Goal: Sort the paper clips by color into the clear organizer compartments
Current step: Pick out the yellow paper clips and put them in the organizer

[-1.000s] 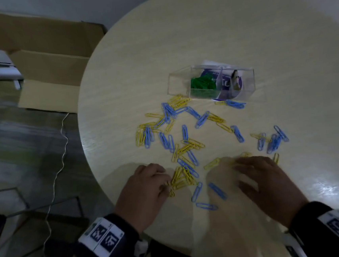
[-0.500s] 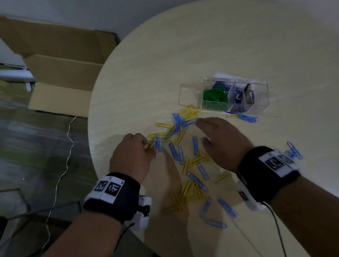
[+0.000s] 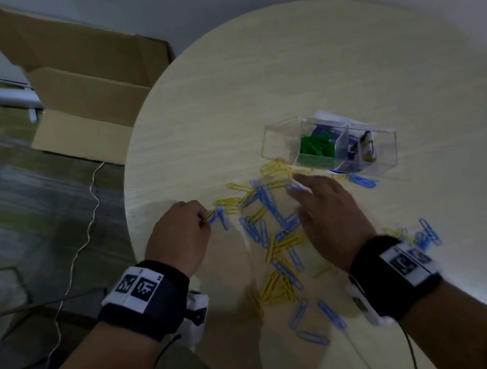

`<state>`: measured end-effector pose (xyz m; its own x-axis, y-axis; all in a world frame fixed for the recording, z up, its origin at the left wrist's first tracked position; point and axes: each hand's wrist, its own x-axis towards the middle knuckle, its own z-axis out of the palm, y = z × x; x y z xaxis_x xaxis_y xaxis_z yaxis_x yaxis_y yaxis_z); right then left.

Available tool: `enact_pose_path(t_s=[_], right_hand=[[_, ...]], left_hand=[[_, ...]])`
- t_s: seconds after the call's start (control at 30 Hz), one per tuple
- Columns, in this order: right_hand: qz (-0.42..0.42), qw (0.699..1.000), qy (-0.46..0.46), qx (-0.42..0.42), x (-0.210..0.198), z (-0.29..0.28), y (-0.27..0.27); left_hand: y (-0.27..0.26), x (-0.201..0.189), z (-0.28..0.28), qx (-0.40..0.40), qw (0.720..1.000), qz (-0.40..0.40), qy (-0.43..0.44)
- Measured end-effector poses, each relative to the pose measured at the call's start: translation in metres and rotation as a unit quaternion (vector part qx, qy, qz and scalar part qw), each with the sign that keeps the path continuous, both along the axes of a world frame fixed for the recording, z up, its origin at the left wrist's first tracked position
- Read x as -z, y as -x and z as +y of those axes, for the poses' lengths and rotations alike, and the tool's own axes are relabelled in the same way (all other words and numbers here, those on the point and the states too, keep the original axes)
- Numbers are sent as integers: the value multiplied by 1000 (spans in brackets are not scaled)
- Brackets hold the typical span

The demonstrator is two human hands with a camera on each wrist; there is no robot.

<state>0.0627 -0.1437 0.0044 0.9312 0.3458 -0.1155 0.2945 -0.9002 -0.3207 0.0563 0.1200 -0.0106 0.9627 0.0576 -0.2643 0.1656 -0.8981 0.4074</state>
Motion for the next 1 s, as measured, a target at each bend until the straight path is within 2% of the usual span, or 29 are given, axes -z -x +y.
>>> enact_pose_path(t_s=[0.13,0.27,0.47,0.57,0.7,0.77,0.87,1.0], right_hand=[[54,995,67,-45,-7,31,-52],[68,984,155,-53,-4,44,-69],[48,992,115,-13,7,35,-56],[54,993,108,18,7,31,-50],[76,995,51,40,4,26,-42],[69,997,20,42,4,22,-38],[46,990,-84,106,-4,7,-29],[23,958,-213,192,-15,-14,-16]], left_hand=[[-4,-6,-2,6,1000,3,-29],[-4,-5,-6,46,998,-13,-38],[-5,-1,-5,55,997,-26,-44],[-6,-1,-6,62,996,-28,-56],[-4,-5,-4,64,996,-30,-54],[-4,-9,-4,48,997,-50,-20],[-9,-20,-15,2,993,-47,109],[-20,-30,-39,-75,948,9,309]])
